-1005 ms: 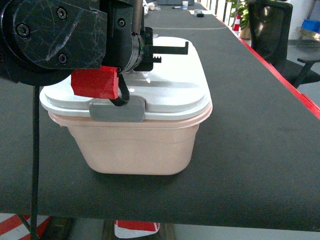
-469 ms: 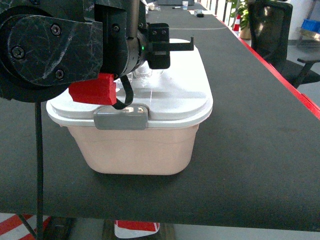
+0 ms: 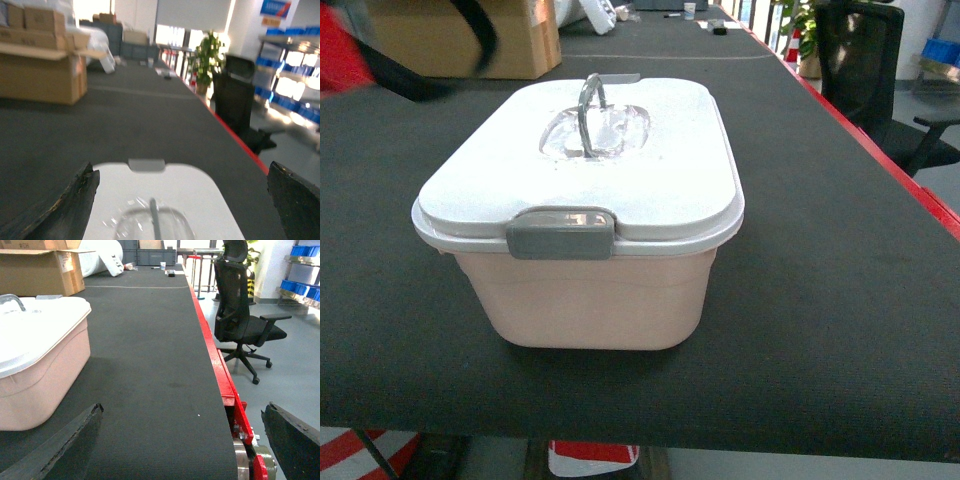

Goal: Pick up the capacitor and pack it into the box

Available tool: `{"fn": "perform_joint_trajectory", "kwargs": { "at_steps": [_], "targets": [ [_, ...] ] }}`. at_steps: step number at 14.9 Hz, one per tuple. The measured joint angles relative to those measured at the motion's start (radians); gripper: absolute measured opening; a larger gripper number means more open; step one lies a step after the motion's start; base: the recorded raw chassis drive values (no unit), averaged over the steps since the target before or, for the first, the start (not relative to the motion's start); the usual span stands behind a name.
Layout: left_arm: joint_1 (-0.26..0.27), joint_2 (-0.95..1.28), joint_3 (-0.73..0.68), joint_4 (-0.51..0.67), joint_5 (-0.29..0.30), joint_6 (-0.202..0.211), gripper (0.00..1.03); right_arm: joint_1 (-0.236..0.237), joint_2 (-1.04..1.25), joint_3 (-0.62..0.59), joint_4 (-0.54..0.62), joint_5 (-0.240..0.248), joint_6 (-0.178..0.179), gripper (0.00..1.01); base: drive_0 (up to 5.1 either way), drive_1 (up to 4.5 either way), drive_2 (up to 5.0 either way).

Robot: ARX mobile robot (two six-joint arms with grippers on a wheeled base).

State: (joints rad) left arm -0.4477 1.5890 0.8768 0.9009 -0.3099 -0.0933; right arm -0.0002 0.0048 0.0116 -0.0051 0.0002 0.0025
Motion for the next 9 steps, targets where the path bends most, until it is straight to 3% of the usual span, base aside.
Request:
{"fn": "perform_joint_trajectory", "kwargs": {
  "at_steps": [7,9],
  "targets": [
    [0.092,-0.146,-0.262,0.231,-0.011,0.111,0.98,0.0,0.0,0.0,0.0,0.0,0.0,0.98,0.0,0.0,0.0],
    [0.135,-0.198,-0.429,0.28,-0.001,0.152,0.98,0.0,0.0,0.0,0.0,0.0,0.0,0.98,0.0,0.0,0.0]
  ]
}}
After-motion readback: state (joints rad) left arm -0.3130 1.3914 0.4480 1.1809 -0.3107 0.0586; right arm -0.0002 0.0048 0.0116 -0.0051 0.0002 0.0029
